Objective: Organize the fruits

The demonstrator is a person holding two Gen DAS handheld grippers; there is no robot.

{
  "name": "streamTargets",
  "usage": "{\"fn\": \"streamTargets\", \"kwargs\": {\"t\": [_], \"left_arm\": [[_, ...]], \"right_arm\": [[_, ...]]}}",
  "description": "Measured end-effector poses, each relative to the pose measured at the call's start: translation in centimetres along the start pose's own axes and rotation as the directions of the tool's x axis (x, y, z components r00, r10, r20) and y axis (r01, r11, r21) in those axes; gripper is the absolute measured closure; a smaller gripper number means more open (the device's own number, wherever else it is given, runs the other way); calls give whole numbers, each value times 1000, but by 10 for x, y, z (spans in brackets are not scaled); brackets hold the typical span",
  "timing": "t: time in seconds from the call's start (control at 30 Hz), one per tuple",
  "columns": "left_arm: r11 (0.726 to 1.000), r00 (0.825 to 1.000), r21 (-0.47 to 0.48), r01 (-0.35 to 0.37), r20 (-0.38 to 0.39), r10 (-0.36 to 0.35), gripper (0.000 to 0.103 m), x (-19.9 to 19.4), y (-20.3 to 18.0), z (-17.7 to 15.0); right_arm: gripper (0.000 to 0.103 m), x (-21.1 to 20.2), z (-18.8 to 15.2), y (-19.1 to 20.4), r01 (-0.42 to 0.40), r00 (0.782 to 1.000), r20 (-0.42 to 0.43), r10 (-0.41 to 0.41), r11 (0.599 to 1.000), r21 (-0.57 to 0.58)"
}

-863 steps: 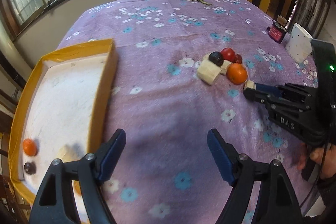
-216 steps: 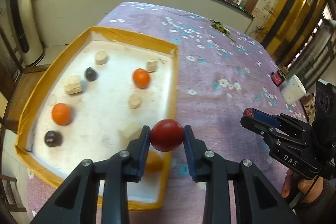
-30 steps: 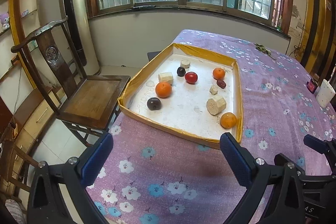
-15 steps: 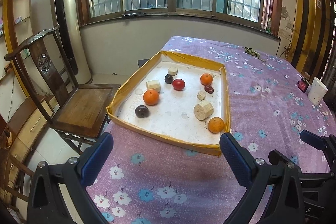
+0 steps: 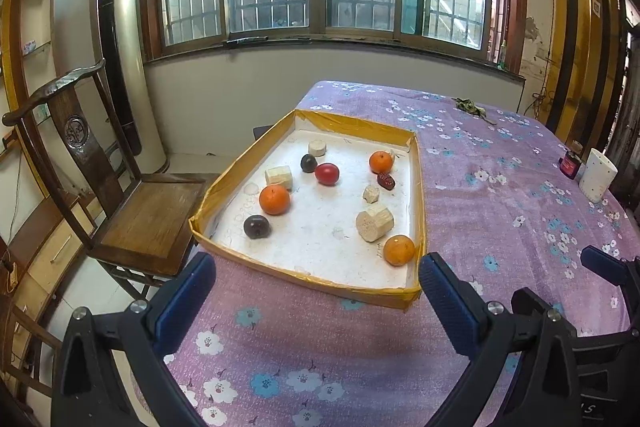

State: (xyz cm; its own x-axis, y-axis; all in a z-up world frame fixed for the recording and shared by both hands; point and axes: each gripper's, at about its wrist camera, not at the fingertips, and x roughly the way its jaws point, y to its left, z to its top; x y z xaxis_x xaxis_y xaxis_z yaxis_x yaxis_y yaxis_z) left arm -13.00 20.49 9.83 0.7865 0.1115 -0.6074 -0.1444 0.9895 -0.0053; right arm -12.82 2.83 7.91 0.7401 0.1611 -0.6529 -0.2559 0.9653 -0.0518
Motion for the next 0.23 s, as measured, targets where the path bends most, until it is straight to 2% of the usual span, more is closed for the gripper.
{"fn": "streamTargets", "kwargs": {"t": [0.23], "left_arm": [[1000,1000,16,27,-7,-27,0,0,0,1]], "right_arm": [[0,1,-1,0,13,1000,-11,-13,1000,-6]]}}
